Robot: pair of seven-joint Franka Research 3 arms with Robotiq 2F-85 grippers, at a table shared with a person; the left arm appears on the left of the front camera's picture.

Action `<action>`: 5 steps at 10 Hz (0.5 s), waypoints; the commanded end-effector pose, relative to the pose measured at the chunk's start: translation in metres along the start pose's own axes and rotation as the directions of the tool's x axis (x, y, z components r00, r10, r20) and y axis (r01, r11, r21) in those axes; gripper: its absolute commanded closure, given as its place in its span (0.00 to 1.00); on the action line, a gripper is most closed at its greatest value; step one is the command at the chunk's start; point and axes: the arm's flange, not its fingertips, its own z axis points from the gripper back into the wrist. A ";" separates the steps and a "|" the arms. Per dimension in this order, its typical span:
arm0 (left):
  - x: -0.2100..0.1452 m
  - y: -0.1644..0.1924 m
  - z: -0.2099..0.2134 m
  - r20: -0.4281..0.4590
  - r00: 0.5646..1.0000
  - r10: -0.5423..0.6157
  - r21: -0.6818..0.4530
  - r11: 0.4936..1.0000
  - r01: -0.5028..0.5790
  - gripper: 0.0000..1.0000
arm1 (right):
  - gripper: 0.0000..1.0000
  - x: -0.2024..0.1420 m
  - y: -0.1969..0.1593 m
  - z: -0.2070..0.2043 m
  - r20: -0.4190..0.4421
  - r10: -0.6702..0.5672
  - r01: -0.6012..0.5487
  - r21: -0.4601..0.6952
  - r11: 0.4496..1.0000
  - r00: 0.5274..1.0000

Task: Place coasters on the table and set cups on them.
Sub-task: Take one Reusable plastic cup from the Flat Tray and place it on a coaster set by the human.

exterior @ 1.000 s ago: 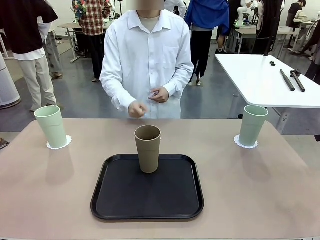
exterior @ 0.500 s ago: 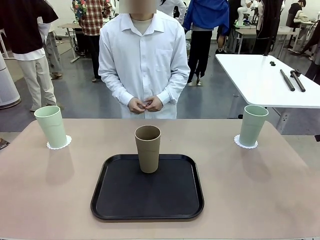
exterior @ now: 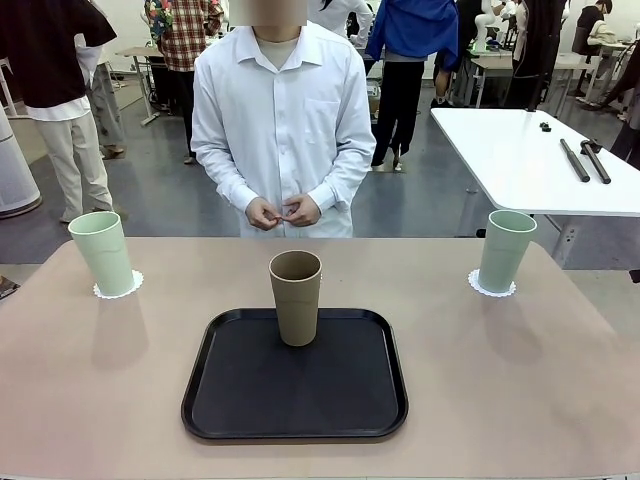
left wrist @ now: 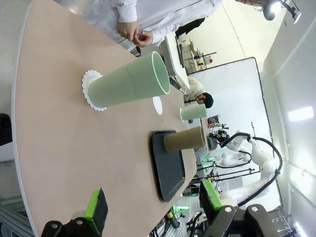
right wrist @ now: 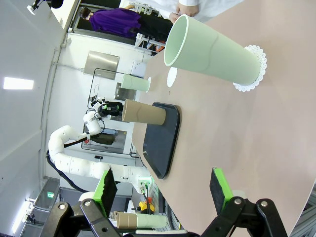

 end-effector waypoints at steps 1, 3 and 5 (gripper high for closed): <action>-0.002 -0.002 0.001 0.004 1.000 -0.002 -0.002 1.000 0.002 0.00 | 0.00 0.001 0.002 0.000 -0.001 -0.014 0.014 -0.004 1.000 1.000; -0.002 -0.002 0.001 0.004 1.000 -0.002 -0.002 1.000 0.002 0.00 | 0.00 0.001 0.002 0.000 -0.001 -0.014 0.014 -0.004 1.000 1.000; -0.002 -0.002 0.001 0.004 1.000 -0.002 -0.002 1.000 0.002 0.00 | 0.00 0.015 0.011 -0.001 -0.061 0.064 -0.065 -0.010 0.998 0.996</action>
